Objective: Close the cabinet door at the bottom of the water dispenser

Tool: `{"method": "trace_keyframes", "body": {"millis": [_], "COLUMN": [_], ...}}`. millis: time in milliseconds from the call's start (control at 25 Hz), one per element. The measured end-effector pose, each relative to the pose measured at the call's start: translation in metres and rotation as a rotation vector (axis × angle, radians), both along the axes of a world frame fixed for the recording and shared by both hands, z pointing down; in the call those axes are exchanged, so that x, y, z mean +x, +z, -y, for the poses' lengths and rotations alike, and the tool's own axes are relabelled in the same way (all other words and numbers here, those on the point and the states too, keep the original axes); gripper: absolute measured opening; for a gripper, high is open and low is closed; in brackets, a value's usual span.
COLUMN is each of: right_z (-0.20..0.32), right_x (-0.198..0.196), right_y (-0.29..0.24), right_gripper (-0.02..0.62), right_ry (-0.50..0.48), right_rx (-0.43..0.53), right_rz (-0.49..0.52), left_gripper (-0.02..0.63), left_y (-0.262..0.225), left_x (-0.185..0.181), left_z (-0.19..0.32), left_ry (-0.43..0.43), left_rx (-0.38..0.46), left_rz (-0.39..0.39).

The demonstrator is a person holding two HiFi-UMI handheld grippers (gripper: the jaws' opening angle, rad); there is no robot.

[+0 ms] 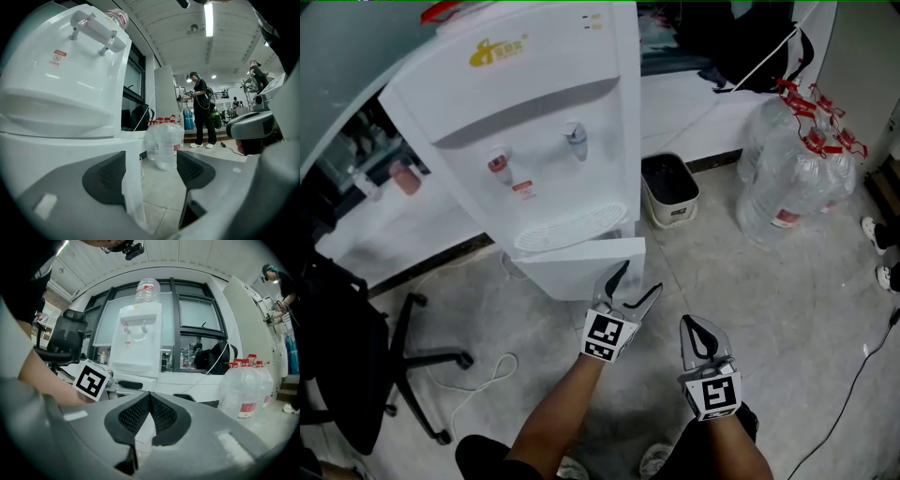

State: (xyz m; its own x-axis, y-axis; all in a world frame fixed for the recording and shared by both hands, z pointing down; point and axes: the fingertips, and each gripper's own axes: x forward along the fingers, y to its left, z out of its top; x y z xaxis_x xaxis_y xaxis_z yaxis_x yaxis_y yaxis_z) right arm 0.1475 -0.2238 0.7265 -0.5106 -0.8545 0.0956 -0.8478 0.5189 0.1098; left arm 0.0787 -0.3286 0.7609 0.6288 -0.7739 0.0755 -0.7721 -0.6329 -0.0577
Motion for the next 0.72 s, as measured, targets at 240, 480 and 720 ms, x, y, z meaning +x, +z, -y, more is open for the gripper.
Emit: {"method": "trace_keyframes", "body": {"millis": [240, 480, 720], "right_z": [-0.003, -0.002, -0.01], "right_x": [-0.01, -0.012, -0.01], "right_y": [0.005, 0.001, 0.0], "right_gripper": [0.003, 0.003, 0.003], "right_ry": [-0.037, -0.044, -0.041], "right_rx": [0.004, 0.012, 0.013], "right_rz": [-0.032, -0.037, -0.032], "left_gripper": [0.35, 0.36, 0.358], "left_y": [0.002, 0.008, 0.013], "left_x": [-0.005, -0.015, -0.026], "left_z": [0.029, 0.048, 0.06], "left_ry": [-0.006, -0.031, -0.052], "left_rx": [0.016, -0.012, -0.012], "left_rz": [0.019, 0.013, 0.018]}}
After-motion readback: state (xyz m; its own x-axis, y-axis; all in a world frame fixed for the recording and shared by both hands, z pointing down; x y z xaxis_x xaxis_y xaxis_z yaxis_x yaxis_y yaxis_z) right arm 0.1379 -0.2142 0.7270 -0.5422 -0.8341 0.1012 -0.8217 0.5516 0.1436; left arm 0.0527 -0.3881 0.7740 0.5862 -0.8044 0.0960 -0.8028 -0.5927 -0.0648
